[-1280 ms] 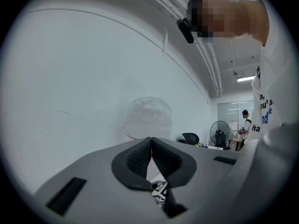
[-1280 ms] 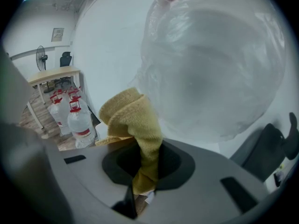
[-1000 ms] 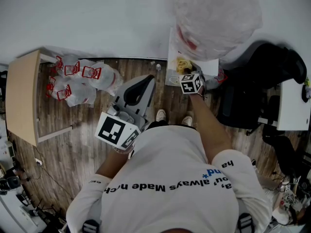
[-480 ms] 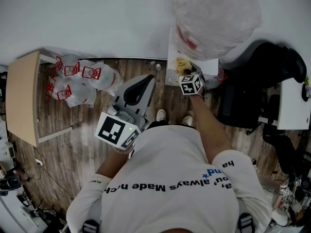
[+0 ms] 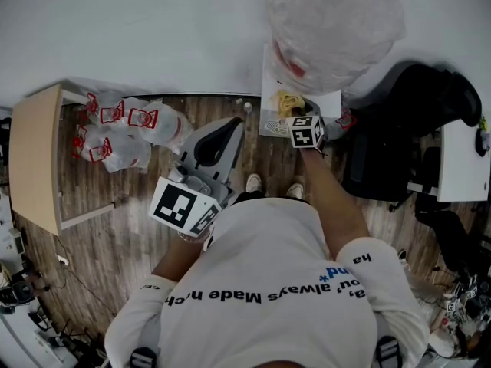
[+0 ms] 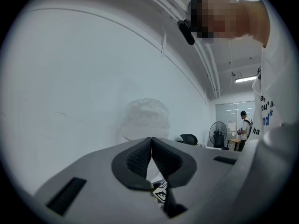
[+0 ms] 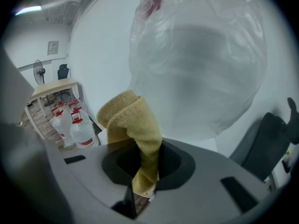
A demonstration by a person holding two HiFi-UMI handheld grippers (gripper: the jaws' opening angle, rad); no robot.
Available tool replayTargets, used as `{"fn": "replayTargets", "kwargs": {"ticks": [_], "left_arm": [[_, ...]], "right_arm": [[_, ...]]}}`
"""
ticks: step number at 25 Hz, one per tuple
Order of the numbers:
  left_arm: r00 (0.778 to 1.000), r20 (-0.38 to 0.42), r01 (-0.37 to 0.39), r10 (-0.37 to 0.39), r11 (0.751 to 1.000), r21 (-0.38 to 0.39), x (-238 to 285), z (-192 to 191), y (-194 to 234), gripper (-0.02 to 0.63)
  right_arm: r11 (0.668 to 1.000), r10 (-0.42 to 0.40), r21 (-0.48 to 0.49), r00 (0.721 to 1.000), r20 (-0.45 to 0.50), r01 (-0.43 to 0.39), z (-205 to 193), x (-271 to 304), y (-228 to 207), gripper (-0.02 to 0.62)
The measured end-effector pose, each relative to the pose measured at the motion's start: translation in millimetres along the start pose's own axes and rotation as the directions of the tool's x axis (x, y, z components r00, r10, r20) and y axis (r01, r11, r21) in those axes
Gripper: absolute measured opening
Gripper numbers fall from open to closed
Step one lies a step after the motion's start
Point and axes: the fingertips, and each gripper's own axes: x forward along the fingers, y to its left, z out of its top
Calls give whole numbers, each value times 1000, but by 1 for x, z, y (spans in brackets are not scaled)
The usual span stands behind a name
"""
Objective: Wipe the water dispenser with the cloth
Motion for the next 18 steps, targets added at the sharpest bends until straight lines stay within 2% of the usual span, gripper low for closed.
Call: {"fn": "replayTargets", "kwargs": {"ticks": [5,13,18], "left_arm": [[1000,-4,14,-14,1000,-2,4,-3,-7,20],[1000,-5,4,-4,1000,5,4,-1,-9,20],[1000,-4,0,0,1000,5,4,1,-10,20]], "right_arm": [[1000,-28,-4,1000,6,28,6,-3,-18,61],[998,-69,10,996,-53,69,-17,1,-48,61],[996,-86,-14,994,-68,85,-20,5,-60,61]]}}
